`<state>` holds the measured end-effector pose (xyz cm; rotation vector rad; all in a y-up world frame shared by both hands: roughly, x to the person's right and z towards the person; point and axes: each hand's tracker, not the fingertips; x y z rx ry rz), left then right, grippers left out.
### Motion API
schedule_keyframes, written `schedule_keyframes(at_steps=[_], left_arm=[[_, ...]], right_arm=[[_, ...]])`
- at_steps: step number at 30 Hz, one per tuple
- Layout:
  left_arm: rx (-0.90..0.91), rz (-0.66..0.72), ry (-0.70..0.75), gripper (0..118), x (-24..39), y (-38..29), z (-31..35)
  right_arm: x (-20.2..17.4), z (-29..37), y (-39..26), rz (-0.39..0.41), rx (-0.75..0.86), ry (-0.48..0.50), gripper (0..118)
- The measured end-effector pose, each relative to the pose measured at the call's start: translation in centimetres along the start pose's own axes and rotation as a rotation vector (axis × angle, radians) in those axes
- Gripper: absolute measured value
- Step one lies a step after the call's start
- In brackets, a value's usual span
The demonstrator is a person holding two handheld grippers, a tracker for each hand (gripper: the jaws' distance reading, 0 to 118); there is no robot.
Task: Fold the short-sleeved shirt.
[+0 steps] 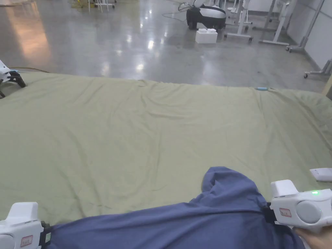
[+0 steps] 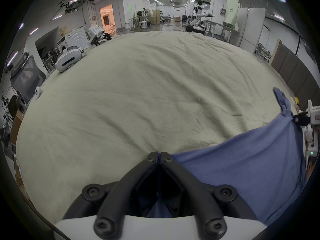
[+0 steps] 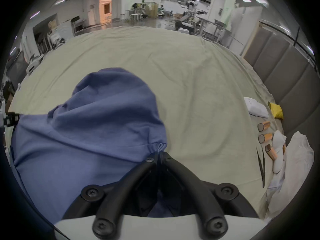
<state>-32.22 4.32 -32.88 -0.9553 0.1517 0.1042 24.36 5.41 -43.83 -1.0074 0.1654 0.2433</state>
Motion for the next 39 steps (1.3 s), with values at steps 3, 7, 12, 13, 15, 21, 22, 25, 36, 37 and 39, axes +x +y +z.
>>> schedule_keyframes(at_steps=[3, 7, 12, 13, 15, 21, 22, 25, 36, 37, 39], left_arm=[[0.087, 0.043, -0.073, 0, -1.0, 0.9, 4.7], [0.284, 0.046, -0.174, 0, -2.8, 2.9, 14.2], [0.485, 0.040, -0.267, 0, -2.9, 5.7, 27.0], [0.536, 0.023, -0.266, 0, -2.7, 6.3, 29.3], [0.607, -0.013, -0.240, 0, -2.5, 7.4, 33.4], [0.788, -0.057, -0.223, 0, -2.4, 11.0, 42.1], [0.814, -0.050, -0.219, 0, -2.3, 11.8, 43.2], [0.841, -0.045, -0.236, 0, -1.9, 14.6, 45.3], [0.918, -0.063, -0.113, 0, 1.1, 26.7, 45.4], [0.917, -0.060, -0.112, 0, 1.2, 27.6, 44.9], [0.916, -0.058, -0.101, 0, 1.6, 28.7, 44.1]], right_arm=[[0.8, 4.5, -0.1, -0.130, 0.132, 0.001, 0], [1.3, 15.4, 0.0, -0.148, 0.324, 0.062, 0], [0.3, 29.5, -0.4, -0.118, 0.528, 0.009, 0], [0.2, 32.0, -0.4, -0.105, 0.572, -0.018, 0], [0.8, 35.9, -0.2, -0.100, 0.640, -0.054, 0], [2.8, 46.2, 2.3, -0.156, 0.818, -0.120, 0], [3.0, 47.5, 3.1, -0.164, 0.830, -0.133, 0], [4.6, 49.7, 6.0, -0.182, 0.846, -0.154, 0], [6.1, 50.7, 17.2, -0.166, 0.879, -0.309, 0], [6.3, 50.3, 18.1, -0.173, 0.876, -0.317, 0], [6.5, 49.5, 19.3, -0.189, 0.876, -0.310, 0]])
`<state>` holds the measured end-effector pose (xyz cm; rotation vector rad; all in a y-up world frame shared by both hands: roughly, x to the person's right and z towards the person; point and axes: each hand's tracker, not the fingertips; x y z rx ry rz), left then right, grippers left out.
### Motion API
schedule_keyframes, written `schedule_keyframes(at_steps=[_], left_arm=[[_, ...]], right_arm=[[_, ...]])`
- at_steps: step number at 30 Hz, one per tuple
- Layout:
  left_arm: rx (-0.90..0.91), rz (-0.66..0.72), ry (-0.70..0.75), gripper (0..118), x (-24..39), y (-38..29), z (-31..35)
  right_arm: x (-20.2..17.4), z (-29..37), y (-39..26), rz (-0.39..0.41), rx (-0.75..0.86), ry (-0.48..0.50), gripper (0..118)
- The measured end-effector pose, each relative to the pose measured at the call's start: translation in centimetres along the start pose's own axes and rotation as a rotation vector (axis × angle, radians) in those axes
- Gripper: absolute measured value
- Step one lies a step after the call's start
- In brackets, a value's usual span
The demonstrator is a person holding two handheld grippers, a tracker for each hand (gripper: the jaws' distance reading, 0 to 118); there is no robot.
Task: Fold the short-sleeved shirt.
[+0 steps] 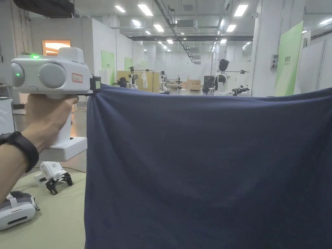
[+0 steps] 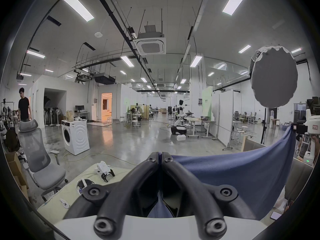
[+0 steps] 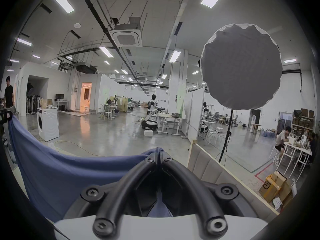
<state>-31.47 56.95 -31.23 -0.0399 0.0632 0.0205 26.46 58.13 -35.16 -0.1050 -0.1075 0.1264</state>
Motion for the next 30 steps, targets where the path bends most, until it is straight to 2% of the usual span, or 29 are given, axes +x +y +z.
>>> schedule_keyframes(at_steps=[3, 12, 18, 23, 27, 30], left_arm=[[-0.007, -0.008, 0.010, 0, -0.1, -0.4, -1.9], [-0.031, -0.003, 0.030, 0, -0.8, -2.4, -5.8], [-0.046, 0.010, 0.036, 0, -0.8, -4.8, -8.1], [-0.143, -0.047, 0.051, 0, -0.1, -13.4, -10.1], [-0.246, 0.014, 0.023, 0, 0.3, -21.1, -10.1], [-0.290, 0.067, 0.005, 0, 0.2, -24.8, -9.0]], right_arm=[[-0.1, -2.3, -0.5, -0.035, -0.004, 0.009, 0], [-2.2, -5.6, -1.7, -0.021, 0.004, 0.019, 0], [-3.0, -8.1, -3.0, -0.048, -0.010, 0.020, 0], [-3.7, -10.3, -9.8, -0.079, -0.104, 0.049, 0], [-4.4, -10.2, -16.7, -0.081, -0.152, 0.059, 0], [-4.9, -8.4, -21.0, -0.050, -0.167, 0.073, 0]])
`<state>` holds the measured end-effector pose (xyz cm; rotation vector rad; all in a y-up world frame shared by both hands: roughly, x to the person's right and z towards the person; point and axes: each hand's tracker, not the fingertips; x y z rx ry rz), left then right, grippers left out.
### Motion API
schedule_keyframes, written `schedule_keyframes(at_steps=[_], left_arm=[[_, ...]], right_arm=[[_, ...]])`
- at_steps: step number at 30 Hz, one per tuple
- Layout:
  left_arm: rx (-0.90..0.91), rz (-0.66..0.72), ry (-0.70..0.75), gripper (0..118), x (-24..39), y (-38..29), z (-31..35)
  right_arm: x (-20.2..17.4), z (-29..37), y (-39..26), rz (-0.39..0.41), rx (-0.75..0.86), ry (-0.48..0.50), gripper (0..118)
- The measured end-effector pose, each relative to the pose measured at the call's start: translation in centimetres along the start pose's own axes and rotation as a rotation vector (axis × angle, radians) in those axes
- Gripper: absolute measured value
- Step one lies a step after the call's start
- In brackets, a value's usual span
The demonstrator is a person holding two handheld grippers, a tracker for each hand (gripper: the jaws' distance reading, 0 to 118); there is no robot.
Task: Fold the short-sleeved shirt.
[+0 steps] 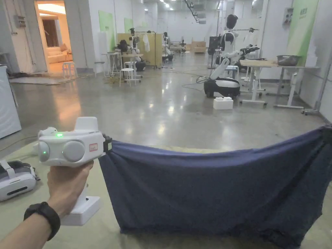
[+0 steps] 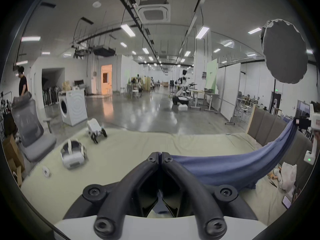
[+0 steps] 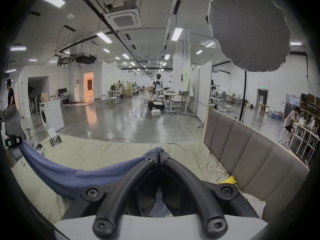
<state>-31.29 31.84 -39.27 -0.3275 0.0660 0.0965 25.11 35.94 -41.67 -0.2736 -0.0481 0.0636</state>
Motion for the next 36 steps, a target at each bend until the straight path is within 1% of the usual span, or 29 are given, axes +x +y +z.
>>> schedule_keyframes(at_steps=[1, 3, 5, 6, 8, 10, 12, 13, 14, 15, 16, 17, 18, 19, 20, 21, 22, 23, 24, 26, 27, 28, 29, 30, 31, 32, 33, 34, 36], left_arm=[[-0.012, 0.009, -0.005, 0, -0.2, -1.5, 0.7], [0.008, 0.026, -0.030, 0, -0.7, -4.1, 2.5], [-0.002, 0.032, -0.041, 0, -1.8, -6.9, 4.3], [-0.003, 0.038, -0.057, 0, -2.3, -8.6, 5.9], [-0.027, 0.037, -0.066, 0, -3.2, -11.4, 8.9], [-0.070, 0.053, -0.078, 0, -4.3, -14.9, 12.3], [-0.129, 0.083, -0.102, 0, -5.1, -18.5, 15.6], [-0.134, 0.087, -0.092, 0, -5.6, -20.3, 17.2], [-0.151, 0.098, -0.092, 0, -6.1, -22.2, 18.8], [-0.200, 0.077, -0.118, 0, -6.5, -23.9, 20.0], [-0.219, 0.036, -0.102, 0, -6.5, -25.6, 21.3], [-0.242, 0.028, -0.097, 0, -6.6, -26.8, 22.0], [-0.296, 0.024, -0.111, 0, -6.8, -28.1, 22.6], [-0.318, 0.028, -0.126, 0, -6.9, -29.4, 23.2], [-0.330, 0.029, -0.130, 0, -6.9, -30.4, 23.6], [-0.370, 0.030, -0.142, 0, -6.9, -31.5, 23.7], [-0.406, 0.022, -0.141, 0, -6.9, -32.4, 23.8], [-0.435, 0.019, -0.146, 0, -6.8, -33.1, 23.9], [-0.449, 0.006, -0.148, 0, -6.7, -33.5, 23.8], [-0.471, 0.003, -0.143, 0, -6.8, -33.9, 23.3], [-0.478, -0.001, -0.143, 0, -6.8, -33.9, 23.1], [-0.480, -0.004, -0.138, 12, -7.0, -33.8, 22.7], [-0.496, -0.002, -0.135, 39, -7.1, -33.7, 22.3], [-0.533, 0.001, -0.120, 69, -7.2, -33.7, 22.0], [-0.570, 0.008, -0.113, 84, -7.5, -34.1, 21.9], [-0.571, 0.003, -0.099, 90, -7.4, -34.1, 22.0], [-0.572, -0.012, -0.076, 90, -7.4, -33.8, 22.3], [-0.510, -0.029, -0.054, 97, -7.4, -33.1, 22.9], [-0.401, -0.033, -0.014, 97, -7.1, -30.9, 24.9]], right_arm=[[0.2, 0.8, -1.4, 0.009, -0.019, 0.021, 0], [0.4, 3.5, -4.1, -0.014, -0.019, 0.055, 0], [0.8, 6.5, -7.5, 0.001, -0.027, 0.064, 0], [0.9, 8.2, -9.0, 0.042, -0.051, 0.081, 0], [1.4, 11.6, -12.4, 0.024, -0.073, 0.088, 0], [2.0, 15.4, -16.2, -0.028, -0.109, 0.121, 0], [2.4, 19.0, -19.8, -0.068, -0.151, 0.105, 0], [2.6, 20.7, -21.5, -0.070, -0.192, 0.128, 0], [2.9, 22.3, -23.3, -0.081, -0.209, 0.121, 0], [3.0, 23.9, -25.1, -0.092, -0.242, 0.104, 0], [3.1, 25.2, -26.6, -0.102, -0.282, 0.118, 0], [3.1, 26.4, -28.0, -0.121, -0.288, 0.115, 0], [3.1, 27.2, -29.4, -0.137, -0.330, 0.100, 0], [2.9, 28.0, -30.8, -0.105, -0.360, 0.113, 0], [2.7, 28.5, -31.8, -0.083, -0.384, 0.094, 0], [2.5, 28.8, -33.1, -0.079, -0.423, 0.089, 0], [2.4, 28.9, -34.3, -0.082, -0.464, 0.103, 0], [2.3, 29.1, -35.1, -0.102, -0.474, 0.092, 0], [2.2, 29.0, -36.0, -0.105, -0.510, 0.094, 0], [2.0, 28.5, -37.1, -0.070, -0.559, 0.097, 0], [1.7, 28.2, -37.5, -0.050, -0.556, 0.092, 1], [1.6, 28.0, -37.7, -0.061, -0.549, 0.089, 10], [1.8, 27.6, -37.7, -0.071, -0.573, 0.092, 39], [2.7, 27.0, -38.6, -0.106, -0.594, 0.093, 68], [3.0, 26.8, -38.6, -0.125, -0.598, 0.085, 79], [3.3, 26.6, -38.5, -0.131, -0.622, 0.089, 83], [3.7, 26.8, -38.3, -0.140, -0.612, 0.089, 83], [4.3, 27.3, -37.9, -0.156, -0.573, 0.066, 83], [4.8, 28.0, -36.1, -0.127, -0.521, 0.012, 83]])
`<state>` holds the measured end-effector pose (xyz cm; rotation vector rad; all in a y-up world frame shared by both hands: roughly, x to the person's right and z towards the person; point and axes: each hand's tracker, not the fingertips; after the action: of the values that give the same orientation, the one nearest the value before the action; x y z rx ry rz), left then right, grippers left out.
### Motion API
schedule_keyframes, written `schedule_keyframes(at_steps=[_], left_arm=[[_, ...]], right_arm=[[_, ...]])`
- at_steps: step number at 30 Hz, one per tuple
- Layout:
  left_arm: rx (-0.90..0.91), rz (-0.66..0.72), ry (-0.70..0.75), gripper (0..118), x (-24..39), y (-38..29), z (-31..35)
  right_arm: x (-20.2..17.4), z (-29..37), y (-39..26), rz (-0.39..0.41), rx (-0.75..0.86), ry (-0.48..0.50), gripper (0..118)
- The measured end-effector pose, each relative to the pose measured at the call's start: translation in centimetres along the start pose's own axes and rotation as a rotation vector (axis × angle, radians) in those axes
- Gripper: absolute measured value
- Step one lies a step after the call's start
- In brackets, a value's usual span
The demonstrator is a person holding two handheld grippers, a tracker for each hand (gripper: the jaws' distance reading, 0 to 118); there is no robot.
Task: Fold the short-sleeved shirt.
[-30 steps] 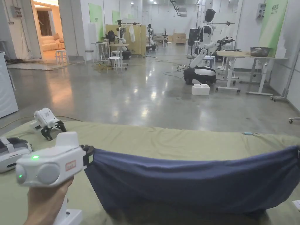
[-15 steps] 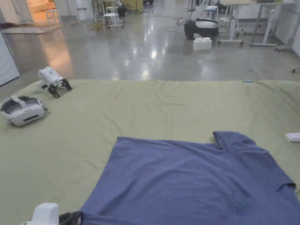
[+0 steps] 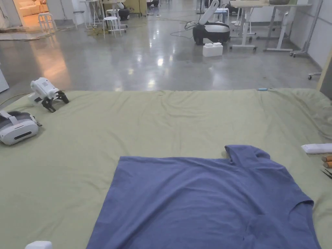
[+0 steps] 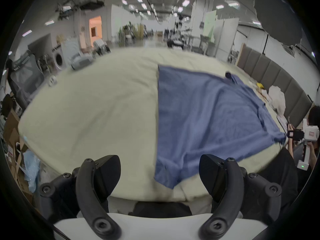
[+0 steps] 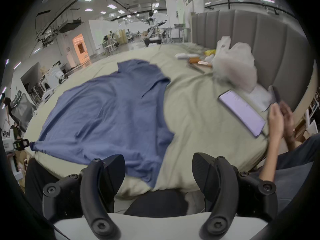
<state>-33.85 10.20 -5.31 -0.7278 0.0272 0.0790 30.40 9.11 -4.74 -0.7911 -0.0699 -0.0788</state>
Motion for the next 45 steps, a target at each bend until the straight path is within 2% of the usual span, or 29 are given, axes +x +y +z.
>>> schedule_keyframes(at_steps=[1, 5, 8, 10, 12, 13, 14, 16, 17, 24, 26, 27, 28, 29, 30, 31, 32, 34, 37, 38, 39, 41, 43, 45], left_arm=[[0.076, -0.005, 0.004, 97, 0.3, 0.9, 1.6], [0.410, 0.006, 0.060, 97, 3.6, 4.4, 9.4], [0.580, -0.035, 0.116, 97, 7.2, 6.1, 14.3], [0.670, -0.066, 0.144, 92, 9.1, 6.4, 16.7], [0.714, -0.091, 0.130, 67, 10.4, 6.5, 18.0], [0.710, -0.092, 0.118, 52, 11.0, 6.6, 18.5], [0.702, -0.098, 0.096, 37, 11.4, 6.6, 18.8], [0.703, -0.113, 0.056, 19, 11.2, 6.6, 19.1], [0.701, -0.119, 0.051, 0, 11.4, 6.5, 19.2], [0.641, -0.127, 0.025, 0, 10.1, 6.4, 18.5], [0.537, -0.066, -0.023, 8, 8.3, 6.6, 16.8], [0.418, -0.024, -0.074, 8, 6.9, 6.8, 14.9], [0.273, 0.019, -0.115, 26, 5.2, 6.3, 12.3], [0.183, 0.050, -0.134, 68, 3.8, 5.6, 9.8], [0.129, 0.066, -0.135, 85, 2.5, 4.3, 7.1], [0.084, 0.059, -0.126, 89, 1.6, 3.0, 4.7], [0.016, 0.060, -0.107, 82, 0.9, 2.2, 2.8], [-0.102, 0.006, -0.086, 80, 0.0, 0.3, -0.7], [-0.207, 0.004, -0.121, 79, -0.2, -1.4, -4.0], [-0.229, 0.028, -0.139, 75, -0.3, -1.4, -4.9], [-0.259, 0.009, -0.131, 68, -0.5, -1.5, -5.8], [-0.276, 0.003, -0.096, 43, -0.1, -1.2, -6.7], [-0.285, 0.007, -0.106, 36, -0.3, -0.5, -7.0], [-0.297, -0.006, -0.109, 7, 0.5, -0.2, -6.7]], right_arm=[[0.0, 1.2, 0.8, 0.002, 0.058, -0.015, 83], [-1.9, 7.2, 3.6, -0.013, 0.315, 0.055, 83], [-5.6, 12.2, 4.9, 0.049, 0.514, 0.083, 82], [-8.0, 14.3, 5.3, 0.091, 0.620, 0.105, 75], [-9.5, 15.4, 5.6, 0.089, 0.654, 0.143, 48], [-10.1, 15.6, 5.7, 0.081, 0.651, 0.186, 30], [-10.8, 15.8, 5.7, 0.086, 0.649, 0.190, 6], [-11.8, 15.9, 5.3, 0.120, 0.662, 0.156, 3], [-12.1, 15.9, 5.3, 0.146, 0.649, 0.162, 1], [-12.2, 15.0, 5.0, 0.152, 0.592, 0.169, 0], [-12.0, 14.7, 4.9, 0.147, 0.573, 0.162, 0], [-11.8, 14.5, 4.8, 0.139, 0.559, 0.169, 0], [-11.5, 14.1, 4.7, 0.124, 0.539, 0.182, 0], [-11.3, 13.8, 4.5, 0.104, 0.517, 0.194, 0], [-11.2, 13.3, 4.4, 0.085, 0.492, 0.214, 0], [-11.1, 12.9, 4.2, 0.072, 0.469, 0.223, 0], [-11.0, 12.6, 4.0, 0.072, 0.464, 0.215, 0], [-10.9, 12.1, 3.5, 0.067, 0.436, 0.195, 0], [-10.5, 11.4, 3.0, 0.052, 0.393, 0.189, 0], [-10.5, 11.2, 2.9, 0.051, 0.380, 0.184, 0], [-10.3, 11.1, 2.8, 0.051, 0.372, 0.177, 0], [-9.9, 11.0, 2.5, 0.046, 0.362, 0.167, 0], [-9.4, 11.1, 2.2, 0.036, 0.352, 0.150, 0], [-8.6, 10.8, 1.9, 0.014, 0.329, 0.131, 0]])
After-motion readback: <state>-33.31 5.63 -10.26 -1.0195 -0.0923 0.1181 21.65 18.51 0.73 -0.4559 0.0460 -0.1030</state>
